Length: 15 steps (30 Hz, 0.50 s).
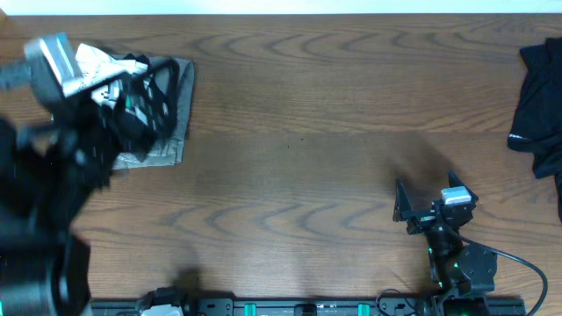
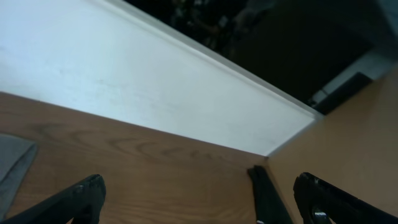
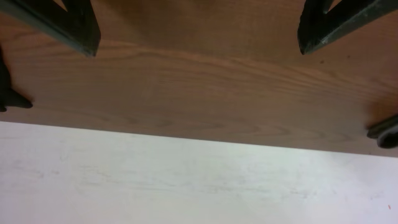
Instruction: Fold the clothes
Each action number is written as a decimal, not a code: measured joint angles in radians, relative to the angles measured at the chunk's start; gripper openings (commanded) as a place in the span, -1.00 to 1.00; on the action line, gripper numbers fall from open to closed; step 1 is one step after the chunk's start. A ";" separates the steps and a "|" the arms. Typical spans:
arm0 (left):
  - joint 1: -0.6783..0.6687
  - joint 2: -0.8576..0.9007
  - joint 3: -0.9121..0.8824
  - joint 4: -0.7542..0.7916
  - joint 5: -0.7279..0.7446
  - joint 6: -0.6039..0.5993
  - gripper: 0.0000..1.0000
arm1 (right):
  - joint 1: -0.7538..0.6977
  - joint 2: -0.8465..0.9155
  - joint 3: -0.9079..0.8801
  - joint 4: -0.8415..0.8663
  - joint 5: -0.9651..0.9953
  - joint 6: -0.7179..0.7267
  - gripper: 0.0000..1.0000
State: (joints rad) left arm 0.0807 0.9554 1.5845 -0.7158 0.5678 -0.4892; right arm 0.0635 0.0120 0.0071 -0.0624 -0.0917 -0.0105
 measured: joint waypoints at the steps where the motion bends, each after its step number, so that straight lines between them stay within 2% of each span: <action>1: -0.003 -0.035 -0.026 0.002 0.000 0.000 0.96 | 0.000 0.000 0.000 0.000 0.000 0.000 0.99; 8: -0.005 -0.234 -0.249 0.000 -0.001 0.008 0.96 | 0.000 0.000 0.000 0.000 0.000 0.000 0.99; 15: -0.005 -0.317 -0.505 0.026 -0.018 0.015 0.96 | 0.000 0.000 0.000 0.000 0.000 0.000 0.98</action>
State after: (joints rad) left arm 0.0761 0.6384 1.0798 -0.6899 0.5499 -0.4740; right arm 0.0635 0.0120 0.0071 -0.0628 -0.0914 -0.0101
